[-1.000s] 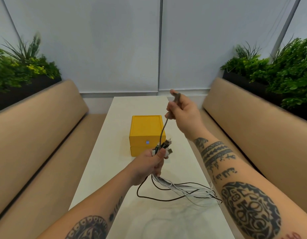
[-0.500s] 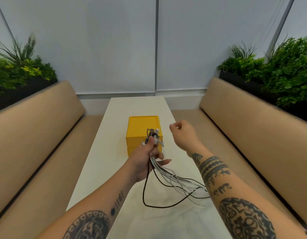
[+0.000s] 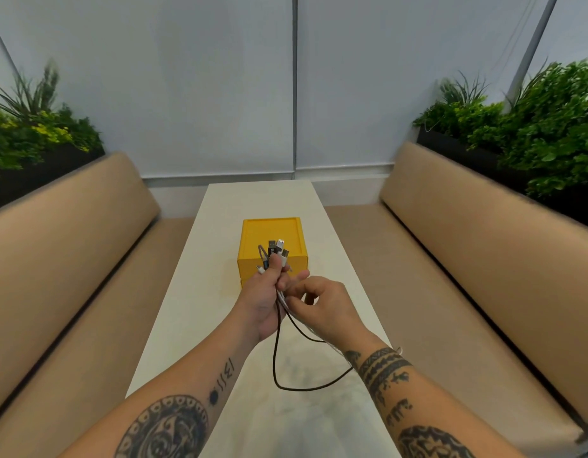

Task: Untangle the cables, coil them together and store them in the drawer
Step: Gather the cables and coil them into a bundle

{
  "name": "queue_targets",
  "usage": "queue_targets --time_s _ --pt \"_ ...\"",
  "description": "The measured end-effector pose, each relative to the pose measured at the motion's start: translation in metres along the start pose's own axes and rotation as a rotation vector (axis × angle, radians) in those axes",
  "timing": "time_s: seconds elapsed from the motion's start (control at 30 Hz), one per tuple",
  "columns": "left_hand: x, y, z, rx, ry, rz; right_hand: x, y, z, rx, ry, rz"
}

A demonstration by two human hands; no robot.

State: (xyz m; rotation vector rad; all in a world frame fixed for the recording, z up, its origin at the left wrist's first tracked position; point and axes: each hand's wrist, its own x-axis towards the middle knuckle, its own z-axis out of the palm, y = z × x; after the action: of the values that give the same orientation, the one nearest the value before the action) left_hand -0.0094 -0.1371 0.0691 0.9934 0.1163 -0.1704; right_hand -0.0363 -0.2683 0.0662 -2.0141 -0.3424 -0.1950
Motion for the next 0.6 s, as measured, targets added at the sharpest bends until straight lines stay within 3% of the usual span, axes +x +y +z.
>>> queue_targets --time_s 0.43,0.6 --pt "-0.01 0.003 -0.002 0.083 -0.008 -0.016 0.006 0.011 0.005 -0.131 -0.18 0.091" --pt "-0.005 0.009 -0.006 -0.015 0.041 0.044 0.005 0.014 -0.005 -0.151 -0.224 0.093"
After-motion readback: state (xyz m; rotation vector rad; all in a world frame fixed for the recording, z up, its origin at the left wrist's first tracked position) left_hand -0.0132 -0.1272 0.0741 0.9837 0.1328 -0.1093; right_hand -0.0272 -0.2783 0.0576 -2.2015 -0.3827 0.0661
